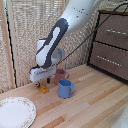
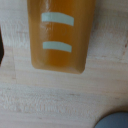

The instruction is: Caressingly guide your clamp towards the toast. Compassionately possess the toast with your clamp. Gradually tag the toast up from the worktable. Complaisantly, cruise the held-toasty-pillow to your white crockery. Last but notably, liberate the toast onto the shiny white tableware.

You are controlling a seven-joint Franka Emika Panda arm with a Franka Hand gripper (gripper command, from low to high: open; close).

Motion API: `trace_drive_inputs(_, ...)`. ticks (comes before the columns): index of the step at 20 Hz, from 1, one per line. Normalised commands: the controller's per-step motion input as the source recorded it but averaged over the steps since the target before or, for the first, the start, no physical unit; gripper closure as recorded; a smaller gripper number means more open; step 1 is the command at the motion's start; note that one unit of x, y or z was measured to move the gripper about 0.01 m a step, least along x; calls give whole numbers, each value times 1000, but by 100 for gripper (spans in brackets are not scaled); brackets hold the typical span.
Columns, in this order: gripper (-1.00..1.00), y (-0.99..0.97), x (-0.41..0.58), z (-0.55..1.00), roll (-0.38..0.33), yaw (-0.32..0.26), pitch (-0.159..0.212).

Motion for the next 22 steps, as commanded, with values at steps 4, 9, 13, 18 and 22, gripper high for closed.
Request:
trace_drive_inputs(4, -100, 71, 357, -149, 0, -59, -7)
trace_drive_inputs(9, 100, 0, 199, -161, 1, -32, -9)
trace_drive_inputs(13, 100, -3, 4, -24, 0, -44, 24)
trace_drive_inputs(18, 100, -1, -15, 0, 0, -11, 0)
trace_drive_inputs(22, 100, 56, 26, 0, -1, 16, 0)
